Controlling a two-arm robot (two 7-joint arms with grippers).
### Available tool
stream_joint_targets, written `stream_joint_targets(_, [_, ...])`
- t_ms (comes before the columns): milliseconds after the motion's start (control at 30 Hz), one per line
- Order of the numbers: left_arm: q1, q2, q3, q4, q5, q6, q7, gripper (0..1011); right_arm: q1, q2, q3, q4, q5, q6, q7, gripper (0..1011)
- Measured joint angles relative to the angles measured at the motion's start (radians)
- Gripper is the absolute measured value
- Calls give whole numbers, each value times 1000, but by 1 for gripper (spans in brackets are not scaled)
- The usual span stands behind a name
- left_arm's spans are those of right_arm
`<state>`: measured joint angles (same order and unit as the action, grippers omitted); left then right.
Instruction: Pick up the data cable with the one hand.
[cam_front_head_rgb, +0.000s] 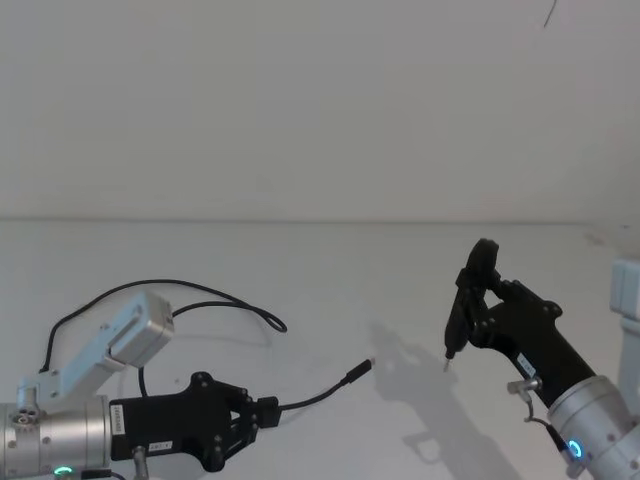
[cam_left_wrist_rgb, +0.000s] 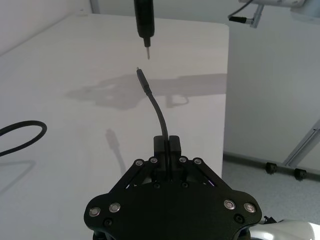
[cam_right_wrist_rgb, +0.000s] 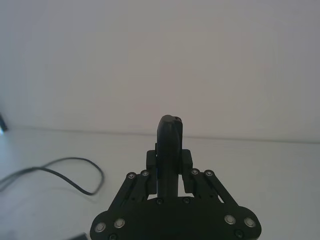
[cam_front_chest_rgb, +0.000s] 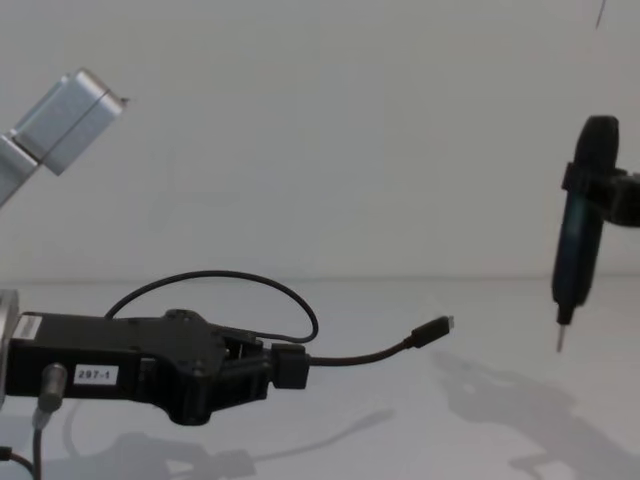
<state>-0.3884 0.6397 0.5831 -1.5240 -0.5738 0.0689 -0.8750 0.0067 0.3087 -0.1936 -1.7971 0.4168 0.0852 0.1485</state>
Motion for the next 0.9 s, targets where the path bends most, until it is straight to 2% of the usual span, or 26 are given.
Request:
stream_joint_targets(333, [-2,1,5,1,1,-3,-8,60,29,-28,22,-7,140,73,59,279])
stream_joint_targets(400, [-3,1,6,1,1,-3,-10,60,41,-38,28,-5,184,99,73,279])
stream_joint_targets(533, [-3,1,7,1,2,-3,-11,60,56,-49,32,2,232,131,87,279])
stream_joint_targets(567, [-3,1,7,1,2,-3,-11,60,65,-55,34,7,258,148,95,279])
stream_joint_targets(667, [-3,2,8,1,2,-4,-12,60,81,-65,35,19,299,179,105,279])
stream_joint_targets(900, [-4,2,8,1,2,-5,-14,60,114,-77,32,40,358,228,117,279])
